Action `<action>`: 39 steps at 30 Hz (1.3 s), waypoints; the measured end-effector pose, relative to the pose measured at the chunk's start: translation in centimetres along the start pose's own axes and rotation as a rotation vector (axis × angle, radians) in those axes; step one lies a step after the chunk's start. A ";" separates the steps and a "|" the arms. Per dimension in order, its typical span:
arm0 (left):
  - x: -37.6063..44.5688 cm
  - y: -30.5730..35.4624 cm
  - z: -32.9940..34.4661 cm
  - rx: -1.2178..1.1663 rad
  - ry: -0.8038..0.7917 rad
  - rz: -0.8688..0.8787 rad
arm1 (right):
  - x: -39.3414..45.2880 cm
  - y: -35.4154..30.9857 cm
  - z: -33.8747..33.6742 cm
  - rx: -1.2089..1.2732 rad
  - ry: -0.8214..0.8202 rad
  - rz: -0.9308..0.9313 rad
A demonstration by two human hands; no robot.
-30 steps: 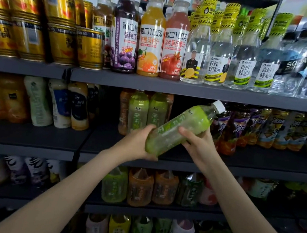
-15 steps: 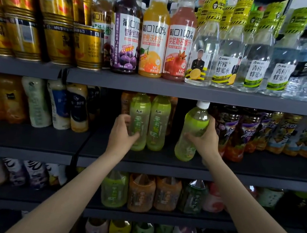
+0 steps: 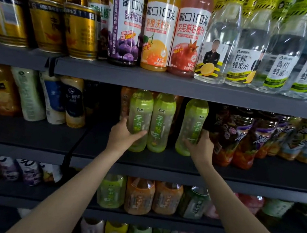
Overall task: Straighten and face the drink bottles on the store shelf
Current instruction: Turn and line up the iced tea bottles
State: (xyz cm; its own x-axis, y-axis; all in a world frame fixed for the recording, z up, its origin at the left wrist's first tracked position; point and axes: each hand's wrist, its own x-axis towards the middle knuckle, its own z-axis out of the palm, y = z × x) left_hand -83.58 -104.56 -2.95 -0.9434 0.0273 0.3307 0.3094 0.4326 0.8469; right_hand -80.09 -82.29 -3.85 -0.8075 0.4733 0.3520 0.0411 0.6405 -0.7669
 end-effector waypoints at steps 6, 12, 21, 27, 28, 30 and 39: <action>0.0 -0.1 -0.1 0.013 0.011 0.008 | 3.8 -1.0 2.4 -0.044 0.031 0.099; 0.2 -0.3 0.1 0.040 0.043 0.007 | 8.6 -1.0 4.6 -0.069 0.022 0.230; 0.3 -0.4 -0.3 0.072 0.010 0.013 | 9.0 -0.7 5.0 -0.018 0.022 0.245; 0.4 -0.3 -0.3 0.086 0.008 0.030 | -1.2 -2.4 3.9 0.456 -0.103 -0.014; 0.4 -0.3 -0.3 0.094 0.011 0.030 | -2.0 -2.5 4.4 0.414 -0.216 -0.062; 0.2 -0.2 -0.4 0.109 0.009 0.031 | -2.1 -2.6 5.6 0.270 -0.312 -0.110; 0.1 0.1 -0.3 0.073 -0.009 0.004 | -2.1 -1.8 4.8 0.138 -0.196 -0.044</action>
State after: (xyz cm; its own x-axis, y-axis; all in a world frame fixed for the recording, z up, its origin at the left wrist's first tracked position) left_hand -83.58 -104.81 -2.74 -0.9434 0.0371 0.3296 0.3035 0.4973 0.8128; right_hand -81.30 -87.29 -5.81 -0.9059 0.3122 0.2862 -0.0664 0.5626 -0.8241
